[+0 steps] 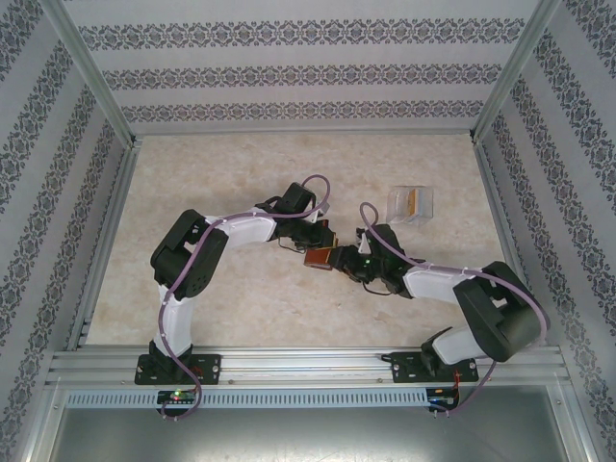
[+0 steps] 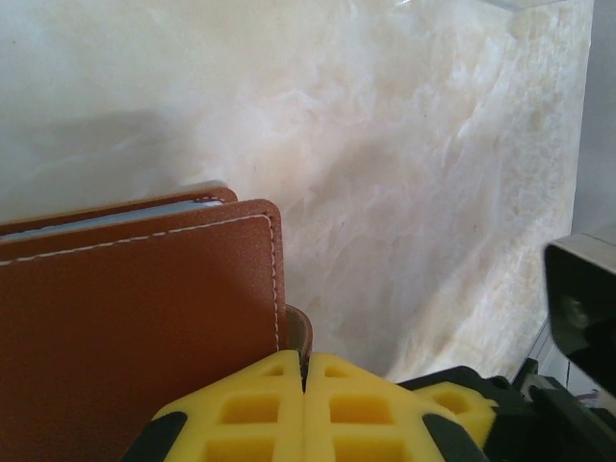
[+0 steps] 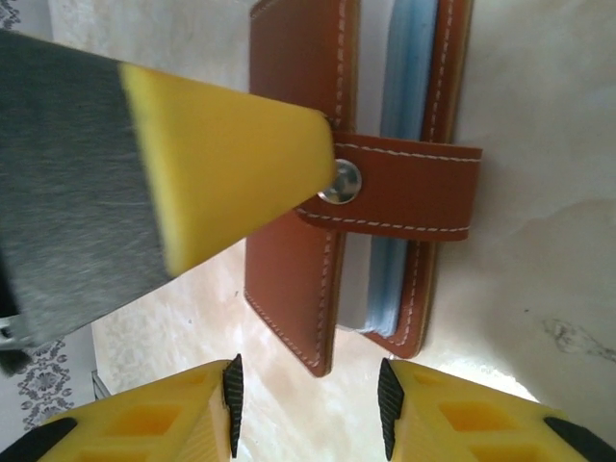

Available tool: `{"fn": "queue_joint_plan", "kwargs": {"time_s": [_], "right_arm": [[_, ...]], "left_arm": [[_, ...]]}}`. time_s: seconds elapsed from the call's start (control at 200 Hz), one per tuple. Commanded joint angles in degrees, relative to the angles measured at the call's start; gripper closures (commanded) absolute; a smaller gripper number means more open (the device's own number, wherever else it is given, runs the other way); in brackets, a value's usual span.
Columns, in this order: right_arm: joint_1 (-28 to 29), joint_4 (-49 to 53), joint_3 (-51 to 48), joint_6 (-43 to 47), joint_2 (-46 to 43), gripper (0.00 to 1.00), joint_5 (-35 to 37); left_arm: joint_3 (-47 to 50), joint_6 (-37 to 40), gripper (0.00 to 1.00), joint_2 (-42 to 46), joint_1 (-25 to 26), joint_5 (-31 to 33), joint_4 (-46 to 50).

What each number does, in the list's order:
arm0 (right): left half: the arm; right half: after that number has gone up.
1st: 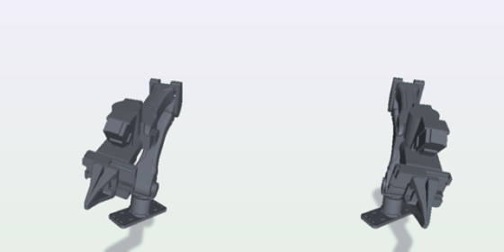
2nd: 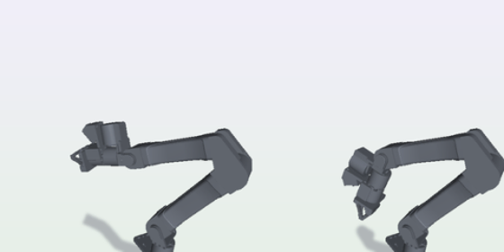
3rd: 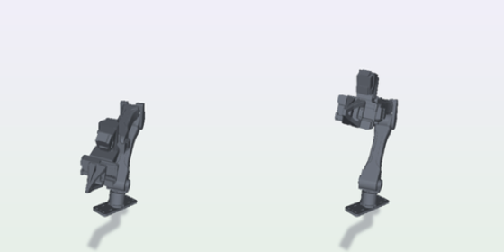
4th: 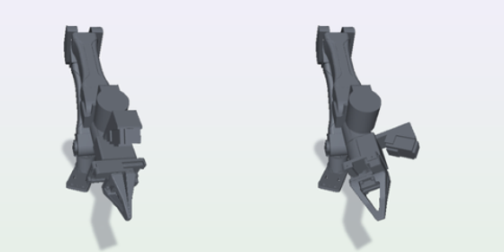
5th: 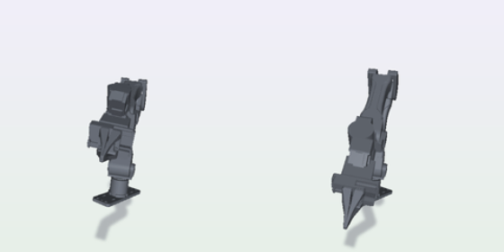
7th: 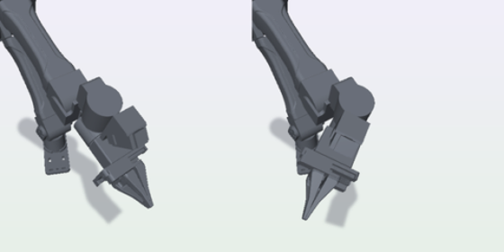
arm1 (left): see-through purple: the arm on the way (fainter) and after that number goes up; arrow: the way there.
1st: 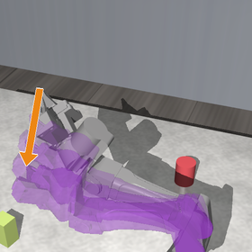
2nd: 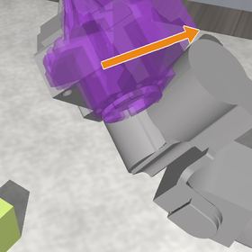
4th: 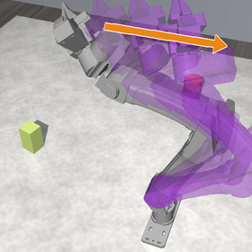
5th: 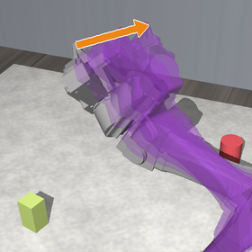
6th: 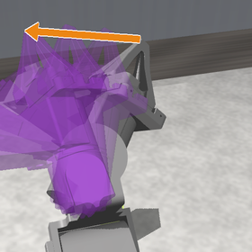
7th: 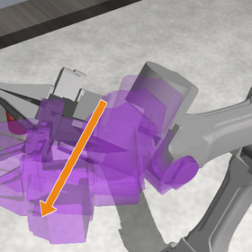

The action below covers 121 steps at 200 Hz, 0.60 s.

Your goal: Put the credit cards into the card holder

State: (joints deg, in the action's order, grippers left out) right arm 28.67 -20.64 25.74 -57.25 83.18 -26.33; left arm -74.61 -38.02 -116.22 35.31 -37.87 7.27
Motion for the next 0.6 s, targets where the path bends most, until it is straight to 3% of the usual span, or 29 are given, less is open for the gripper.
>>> {"fn": "queue_joint_plan", "kwargs": {"time_s": [0.0,0.125,0.34,0.6], "right_arm": [[0.33,-4.71,0.06,-2.10,2.56,0.57,0.94],[0.43,-7.18,0.67,-3.08,5.62,0.64,0.14],[0.32,-6.13,0.99,-2.66,6.91,0.97,0.47],[-0.12,-5.35,-0.02,-3.11,8.13,1.00,0.22]], "left_arm": [[-0.45,-0.91,1.00,-0.68,0.71,-1.20,-0.60],[-0.61,-0.92,1.00,-0.90,0.68,-1.24,-0.59],[-0.97,-0.27,1.00,-0.35,0.17,-1.08,0.27],[0.03,1.80,1.00,2.06,-0.83,-0.46,2.56]]}}
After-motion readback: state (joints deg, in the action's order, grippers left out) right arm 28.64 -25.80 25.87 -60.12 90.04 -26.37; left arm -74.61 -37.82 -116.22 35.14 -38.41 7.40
